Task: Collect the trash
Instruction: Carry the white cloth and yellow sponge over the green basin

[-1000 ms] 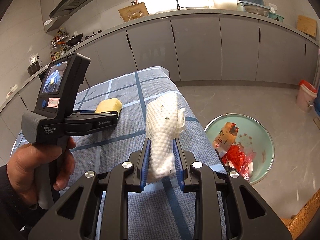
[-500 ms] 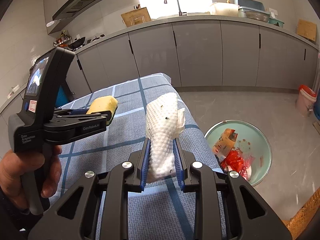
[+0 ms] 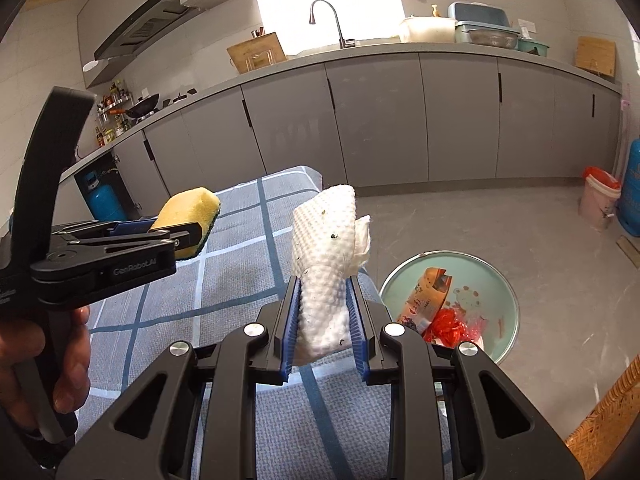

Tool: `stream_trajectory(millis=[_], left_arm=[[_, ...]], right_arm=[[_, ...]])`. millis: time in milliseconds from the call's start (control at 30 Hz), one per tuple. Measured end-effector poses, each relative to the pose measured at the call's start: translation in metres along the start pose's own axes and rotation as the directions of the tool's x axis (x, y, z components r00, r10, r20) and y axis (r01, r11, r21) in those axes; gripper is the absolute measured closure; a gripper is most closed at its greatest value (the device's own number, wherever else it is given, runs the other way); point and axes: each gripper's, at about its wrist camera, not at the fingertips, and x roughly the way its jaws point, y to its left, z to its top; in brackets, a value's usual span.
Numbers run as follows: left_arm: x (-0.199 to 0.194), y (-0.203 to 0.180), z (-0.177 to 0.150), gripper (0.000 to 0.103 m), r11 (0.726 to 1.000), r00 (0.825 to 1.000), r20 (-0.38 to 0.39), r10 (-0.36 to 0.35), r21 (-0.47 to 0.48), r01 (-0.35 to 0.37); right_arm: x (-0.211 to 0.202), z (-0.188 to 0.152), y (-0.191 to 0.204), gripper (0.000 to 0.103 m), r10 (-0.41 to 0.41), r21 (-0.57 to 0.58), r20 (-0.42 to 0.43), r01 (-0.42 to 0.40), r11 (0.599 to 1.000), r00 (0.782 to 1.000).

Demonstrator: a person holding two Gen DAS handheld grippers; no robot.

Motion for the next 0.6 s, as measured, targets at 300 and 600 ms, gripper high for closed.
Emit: stream_trajectory(millis=[300, 600], left_arm=[[-0.014, -0.011, 0.01, 0.053, 1.0, 0.999, 0.036, -0.014, 0.022, 0.013], [-0.019, -0.034, 0.021, 0.053, 0.997, 0.997, 0.067, -0.045, 0.061, 0.041]], right_arm=[[-0.014, 0.007, -0.007, 0.078, -0.014, 0.015, 0.04, 0.013, 1.0, 0.999], [-0.023, 0.013, -0.023, 0.078, -0.045, 0.038, 0.072, 0.042, 0.998, 0.996]])
